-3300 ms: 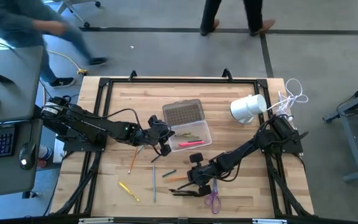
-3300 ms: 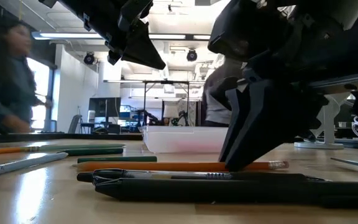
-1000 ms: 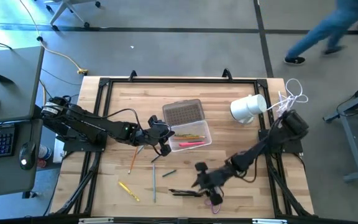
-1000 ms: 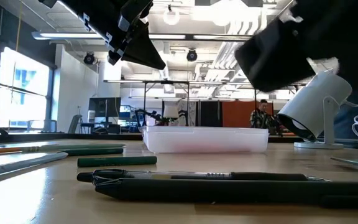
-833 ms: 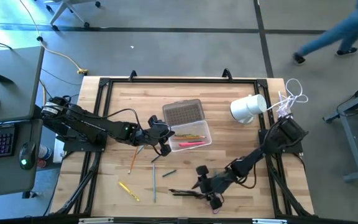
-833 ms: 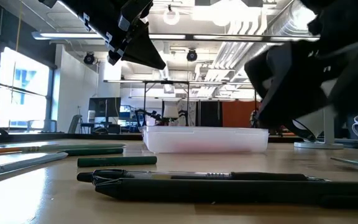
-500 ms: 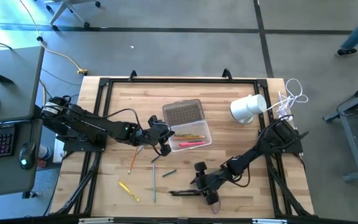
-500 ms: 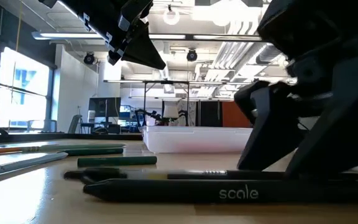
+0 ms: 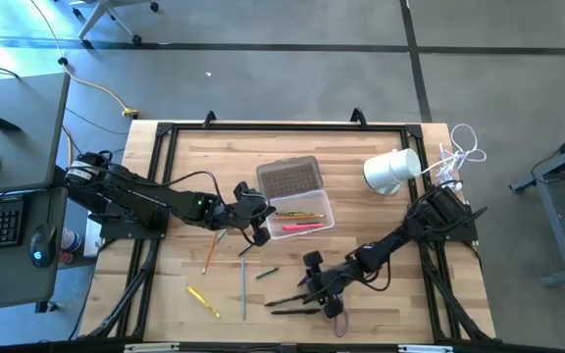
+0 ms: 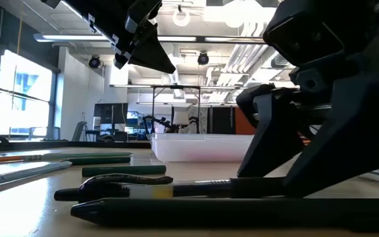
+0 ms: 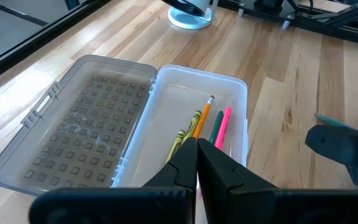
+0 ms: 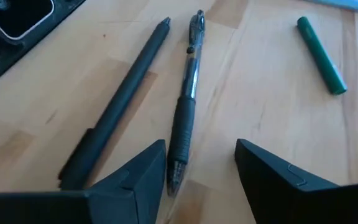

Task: Pick & place school supplies into a supply box
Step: Put the top black pen into the gray supply box, then put the black pen into the gray supply box

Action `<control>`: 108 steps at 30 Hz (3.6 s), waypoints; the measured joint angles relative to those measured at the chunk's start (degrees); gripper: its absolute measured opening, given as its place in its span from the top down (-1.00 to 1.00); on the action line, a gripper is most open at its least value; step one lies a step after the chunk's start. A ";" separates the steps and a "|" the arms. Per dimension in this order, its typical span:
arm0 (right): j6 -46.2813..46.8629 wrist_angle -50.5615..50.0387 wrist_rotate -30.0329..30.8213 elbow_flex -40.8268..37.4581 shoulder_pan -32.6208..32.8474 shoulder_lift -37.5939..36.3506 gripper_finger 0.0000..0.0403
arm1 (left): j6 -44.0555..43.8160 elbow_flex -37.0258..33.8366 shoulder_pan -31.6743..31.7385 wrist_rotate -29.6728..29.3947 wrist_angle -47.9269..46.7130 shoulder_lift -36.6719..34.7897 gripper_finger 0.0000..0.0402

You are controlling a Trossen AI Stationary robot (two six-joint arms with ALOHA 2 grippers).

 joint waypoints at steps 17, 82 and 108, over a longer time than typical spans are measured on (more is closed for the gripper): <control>2.66 -2.89 -1.95 -0.07 -3.78 0.11 0.82 | 0.02 0.00 0.00 0.00 -0.04 0.00 0.77; 15.16 -20.68 1.60 3.63 8.50 -12.00 0.46 | 0.00 0.00 0.00 0.87 -0.21 0.02 0.77; 4.21 -7.29 2.92 3.87 7.06 1.56 0.09 | 0.00 0.02 0.00 0.83 -0.02 0.02 0.77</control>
